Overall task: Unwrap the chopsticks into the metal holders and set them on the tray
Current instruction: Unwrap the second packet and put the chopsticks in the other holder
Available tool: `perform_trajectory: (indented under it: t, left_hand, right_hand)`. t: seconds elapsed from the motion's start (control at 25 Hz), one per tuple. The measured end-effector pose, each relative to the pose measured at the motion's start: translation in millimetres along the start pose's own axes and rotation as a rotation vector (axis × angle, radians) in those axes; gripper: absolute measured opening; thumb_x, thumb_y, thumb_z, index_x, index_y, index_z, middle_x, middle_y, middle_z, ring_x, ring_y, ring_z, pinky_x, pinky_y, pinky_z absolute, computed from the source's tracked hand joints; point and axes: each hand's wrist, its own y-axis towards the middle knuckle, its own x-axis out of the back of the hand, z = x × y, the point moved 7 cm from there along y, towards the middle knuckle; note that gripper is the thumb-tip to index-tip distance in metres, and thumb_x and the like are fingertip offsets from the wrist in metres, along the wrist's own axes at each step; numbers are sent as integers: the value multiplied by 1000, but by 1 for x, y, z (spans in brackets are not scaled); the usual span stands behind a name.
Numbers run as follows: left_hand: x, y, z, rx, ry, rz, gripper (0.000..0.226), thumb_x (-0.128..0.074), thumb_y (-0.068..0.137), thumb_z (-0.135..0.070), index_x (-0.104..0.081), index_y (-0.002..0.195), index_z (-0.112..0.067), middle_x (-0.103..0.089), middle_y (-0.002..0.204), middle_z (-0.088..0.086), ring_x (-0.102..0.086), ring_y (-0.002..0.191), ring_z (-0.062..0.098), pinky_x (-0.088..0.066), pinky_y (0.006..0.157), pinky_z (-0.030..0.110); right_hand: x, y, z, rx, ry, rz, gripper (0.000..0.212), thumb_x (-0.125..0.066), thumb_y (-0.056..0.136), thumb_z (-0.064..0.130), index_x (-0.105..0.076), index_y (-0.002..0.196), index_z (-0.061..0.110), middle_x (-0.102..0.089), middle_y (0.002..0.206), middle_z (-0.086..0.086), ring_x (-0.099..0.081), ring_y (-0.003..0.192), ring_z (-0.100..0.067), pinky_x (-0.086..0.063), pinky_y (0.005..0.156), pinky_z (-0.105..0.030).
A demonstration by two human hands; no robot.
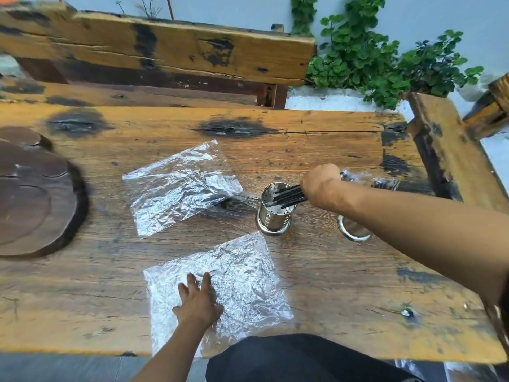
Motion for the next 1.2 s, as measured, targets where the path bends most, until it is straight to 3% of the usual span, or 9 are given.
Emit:
perform_trajectory:
  t: [0.08, 0.2, 0.36, 0.56, 0.84, 1.04, 1.2]
  left_hand:
    - [-1, -1, -3, 11, -25, -3, 99, -70, 87, -48, -5, 160, -37, 12, 169, 7, 2, 155, 39, -41, 108, 65]
    - [-4, 0, -2, 12, -27, -16, 99, -70, 86, -49, -7, 160, -38, 12, 170, 5, 1, 155, 38, -42, 107, 65]
    - [-7, 0, 3, 8, -21, -13, 100, -69, 85, -48, -4, 160, -40, 11, 169, 4, 1, 154, 37, -43, 106, 64]
    - [-10, 3, 2, 37, -31, -4, 101, -71, 82, -46, -6, 159, -40, 12, 169, 5, 4, 155, 40, -40, 108, 67]
    - [-10, 3, -2, 62, -52, -3, 93, -66, 84, -39, -8, 157, -39, 10, 169, 6, 3, 155, 41, -37, 109, 69]
    - [-8, 2, -3, 58, -57, 10, 98, -70, 85, -42, -6, 159, -37, 13, 169, 6, 5, 155, 41, -35, 111, 70]
    - [-7, 1, -5, 68, -70, 14, 100, -70, 85, -42, -5, 160, -37, 15, 169, 6, 6, 156, 40, -36, 111, 69]
  right_hand:
    - [7, 5, 14, 41, -116, -8, 21, -57, 103, 19, -62, 119, 6, -69, 113, -8, -68, 105, -20, -56, 93, -32]
    - [6, 16, 34, 58, -204, 30, 24, -57, 104, 22, -63, 120, 6, -69, 116, -10, -68, 106, -25, -57, 94, -37]
    - [-2, 35, 52, 64, -181, 84, 30, -60, 100, 24, -64, 126, 9, -68, 122, -11, -67, 109, -30, -56, 92, -44]
    - [-12, 45, 61, 78, -139, 105, 48, -56, 101, 25, -49, 145, 7, -52, 146, -16, -55, 128, -34, -52, 99, -44]
    - [-17, 39, 45, 66, -209, 240, 37, -53, 103, 30, -57, 135, 11, -60, 137, -13, -58, 127, -36, -50, 103, -48]
    - [-16, 40, 31, 48, -164, 189, 30, -53, 96, 18, -64, 122, 8, -69, 114, -11, -68, 99, -31, -52, 80, -43]
    - [-16, 36, 24, 93, -155, 116, 30, -56, 90, 0, -60, 119, 6, -67, 110, -11, -69, 94, -28, -49, 70, -40]
